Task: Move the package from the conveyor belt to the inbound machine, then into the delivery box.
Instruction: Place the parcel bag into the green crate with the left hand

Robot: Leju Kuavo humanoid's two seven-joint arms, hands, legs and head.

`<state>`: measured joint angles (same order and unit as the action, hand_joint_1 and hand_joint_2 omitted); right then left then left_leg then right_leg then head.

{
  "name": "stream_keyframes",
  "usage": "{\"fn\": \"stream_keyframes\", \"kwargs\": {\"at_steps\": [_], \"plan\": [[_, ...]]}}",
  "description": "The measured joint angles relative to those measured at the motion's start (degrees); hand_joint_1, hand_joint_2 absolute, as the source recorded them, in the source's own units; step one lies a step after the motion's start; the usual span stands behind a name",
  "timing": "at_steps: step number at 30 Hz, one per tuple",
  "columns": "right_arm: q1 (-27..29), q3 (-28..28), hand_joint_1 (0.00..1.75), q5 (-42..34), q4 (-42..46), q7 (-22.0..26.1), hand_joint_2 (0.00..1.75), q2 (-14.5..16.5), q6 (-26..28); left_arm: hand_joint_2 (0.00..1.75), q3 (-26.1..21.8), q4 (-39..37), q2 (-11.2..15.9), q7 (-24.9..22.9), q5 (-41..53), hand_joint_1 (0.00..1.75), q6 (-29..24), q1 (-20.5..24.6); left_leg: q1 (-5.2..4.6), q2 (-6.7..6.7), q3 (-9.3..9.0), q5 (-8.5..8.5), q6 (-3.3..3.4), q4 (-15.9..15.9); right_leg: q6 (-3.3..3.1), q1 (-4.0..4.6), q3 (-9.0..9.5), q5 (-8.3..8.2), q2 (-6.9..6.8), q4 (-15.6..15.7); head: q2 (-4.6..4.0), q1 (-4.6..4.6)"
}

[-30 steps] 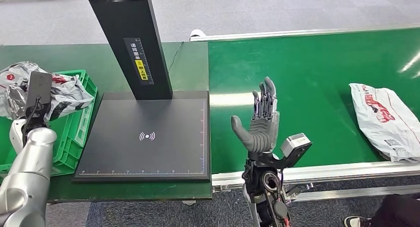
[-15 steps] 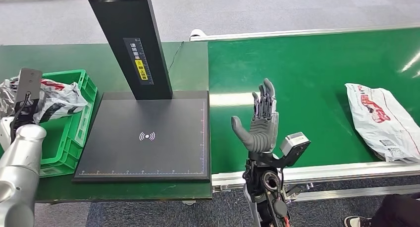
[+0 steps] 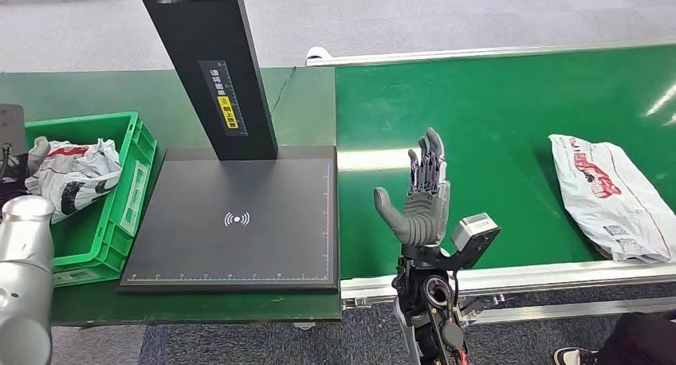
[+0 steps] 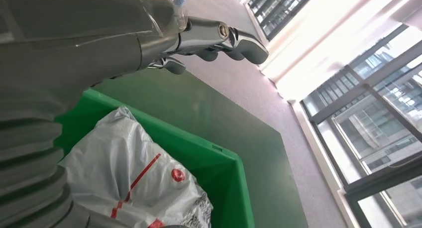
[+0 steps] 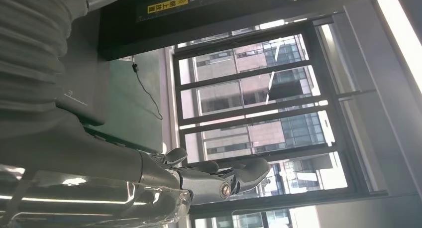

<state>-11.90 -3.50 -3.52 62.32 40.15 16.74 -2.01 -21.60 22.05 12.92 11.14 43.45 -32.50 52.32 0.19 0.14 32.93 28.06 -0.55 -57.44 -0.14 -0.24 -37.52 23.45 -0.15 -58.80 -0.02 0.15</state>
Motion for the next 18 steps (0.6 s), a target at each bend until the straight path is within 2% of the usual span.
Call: {"fn": "stream_keyframes", "kwargs": {"at_steps": [8, 10, 12, 15, 17, 18], "plan": [[0.07, 0.01, 0.0, 0.02, -0.03, 0.0, 1.75, 0.0, 0.01, 1.75, -1.34, -0.02, 0.0, 0.36, 0.0, 0.0, -0.11, 0.19, 0.0, 0.0, 0.0, 0.0, 0.0, 0.0, 0.0, 0.0, 0.0, 0.0, 0.0, 0.0, 0.0, 0.0], [0.19, 0.01, 0.0, 0.07, -0.03, 0.0, 1.75, 0.0, 0.08, 1.75, -1.89, 0.05, -0.02, 2.18, -0.8, 0.0, -0.48, 0.22, 0.0, 0.01, 0.0, 0.0, 0.0, 0.0, 0.0, 0.0, -0.01, 0.0, 0.0, 0.0, 0.0, 0.0], [0.29, 0.02, 0.0, 0.09, -0.03, 0.0, 1.75, 0.0, 0.4, 1.75, -3.07, 0.54, -0.2, 7.47, -3.58, 0.0, -1.27, 0.17, 0.0, 0.02, 0.0, 0.0, 0.0, 0.0, 0.0, 0.0, -0.02, 0.0, 0.01, 0.0, 0.0, 0.0], [0.43, 0.04, 0.0, 0.61, 0.08, 0.0, 1.75, 0.01, 2.22, 1.75, -5.36, 3.07, -1.38, 19.75, -12.43, 0.0, 0.62, -0.82, -0.03, 0.01, -0.01, 0.01, 0.01, 0.0, 0.0, -0.02, -0.02, 0.0, 0.01, 0.01, -0.01, -0.01], [0.92, -0.02, 0.0, 1.48, 0.64, 0.0, 0.87, 0.07, 4.04, 1.75, -6.01, 7.99, -3.67, 26.12, -20.74, 0.0, 5.28, -3.95, -0.07, 0.01, -0.02, 0.02, 0.02, -0.01, 0.02, -0.07, 0.0, 0.02, 0.0, 0.02, -0.01, -0.02], [1.24, -0.1, 0.0, 2.06, 0.99, 0.0, 0.87, 0.11, 4.82, 1.75, -5.87, 11.6, -5.24, 27.62, -24.95, 0.0, 8.11, -6.56, -0.1, 0.02, -0.03, 0.04, 0.03, 0.0, 0.03, -0.1, 0.01, 0.02, 0.01, 0.02, -0.01, -0.03]]}}
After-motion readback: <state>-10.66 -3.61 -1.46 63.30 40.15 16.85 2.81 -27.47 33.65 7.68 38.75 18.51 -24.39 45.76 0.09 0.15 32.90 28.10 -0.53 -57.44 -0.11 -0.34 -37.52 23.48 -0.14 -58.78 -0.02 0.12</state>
